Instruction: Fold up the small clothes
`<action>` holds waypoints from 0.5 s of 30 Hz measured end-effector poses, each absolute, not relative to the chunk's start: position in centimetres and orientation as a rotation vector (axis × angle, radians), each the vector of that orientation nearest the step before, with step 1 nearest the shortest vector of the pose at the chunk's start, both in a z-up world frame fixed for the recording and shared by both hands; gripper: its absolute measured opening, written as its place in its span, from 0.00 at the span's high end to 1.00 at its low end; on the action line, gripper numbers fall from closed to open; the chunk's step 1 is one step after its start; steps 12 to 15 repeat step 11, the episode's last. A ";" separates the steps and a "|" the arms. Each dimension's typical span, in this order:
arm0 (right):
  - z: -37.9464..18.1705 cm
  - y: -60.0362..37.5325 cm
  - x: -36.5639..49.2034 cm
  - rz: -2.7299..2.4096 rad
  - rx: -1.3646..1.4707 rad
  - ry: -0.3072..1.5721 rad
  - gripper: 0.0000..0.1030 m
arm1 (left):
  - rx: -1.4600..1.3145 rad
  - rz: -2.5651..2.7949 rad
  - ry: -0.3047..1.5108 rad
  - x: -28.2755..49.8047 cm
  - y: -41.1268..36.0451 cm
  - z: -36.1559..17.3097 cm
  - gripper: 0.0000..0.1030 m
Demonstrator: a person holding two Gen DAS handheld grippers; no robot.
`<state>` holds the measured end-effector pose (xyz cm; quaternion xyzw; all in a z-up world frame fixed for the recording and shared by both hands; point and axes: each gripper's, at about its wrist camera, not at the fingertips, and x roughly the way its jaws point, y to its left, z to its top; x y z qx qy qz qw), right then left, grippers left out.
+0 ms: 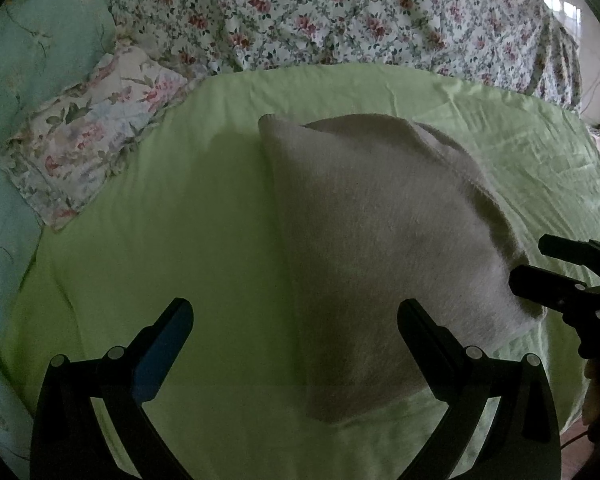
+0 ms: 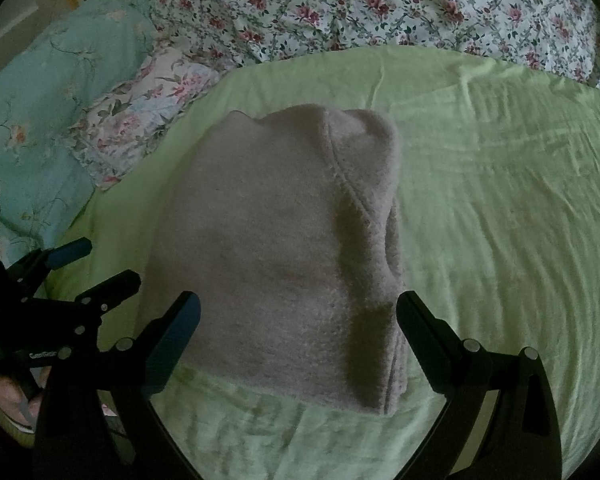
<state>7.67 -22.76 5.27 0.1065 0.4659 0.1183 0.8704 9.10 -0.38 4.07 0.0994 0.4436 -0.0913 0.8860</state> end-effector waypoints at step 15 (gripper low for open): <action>5.5 -22.6 7.6 0.247 0.220 0.966 0.04 | 0.198 -0.181 0.912 8.9 -0.2 4.5 0.01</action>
